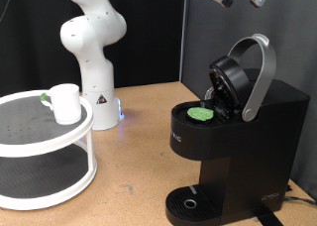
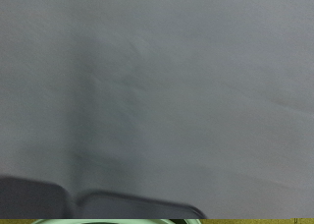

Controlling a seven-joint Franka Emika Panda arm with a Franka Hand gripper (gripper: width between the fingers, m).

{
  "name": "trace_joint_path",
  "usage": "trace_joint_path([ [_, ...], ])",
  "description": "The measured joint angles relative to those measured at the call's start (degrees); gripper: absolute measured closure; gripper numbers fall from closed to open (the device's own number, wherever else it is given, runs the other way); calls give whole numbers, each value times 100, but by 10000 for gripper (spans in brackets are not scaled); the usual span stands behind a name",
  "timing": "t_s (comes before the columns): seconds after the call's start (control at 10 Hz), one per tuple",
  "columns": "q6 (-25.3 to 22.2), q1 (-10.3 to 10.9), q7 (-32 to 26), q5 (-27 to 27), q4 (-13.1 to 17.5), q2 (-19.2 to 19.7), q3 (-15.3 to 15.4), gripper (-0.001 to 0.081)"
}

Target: Make a cup of coffee with the keurig machine

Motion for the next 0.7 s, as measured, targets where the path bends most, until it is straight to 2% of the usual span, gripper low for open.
trace_joint_path([
  [0.1,-375,0,41,163,60,14,-67,1],
  [0.2,-550,3,158,322,137,47,-84,1],
  [0.3,-484,6,317,400,202,81,-38,1],
  [0.5,156,16,747,368,248,119,236,1],
  [0.7,364,34,974,102,334,232,487,1],
])
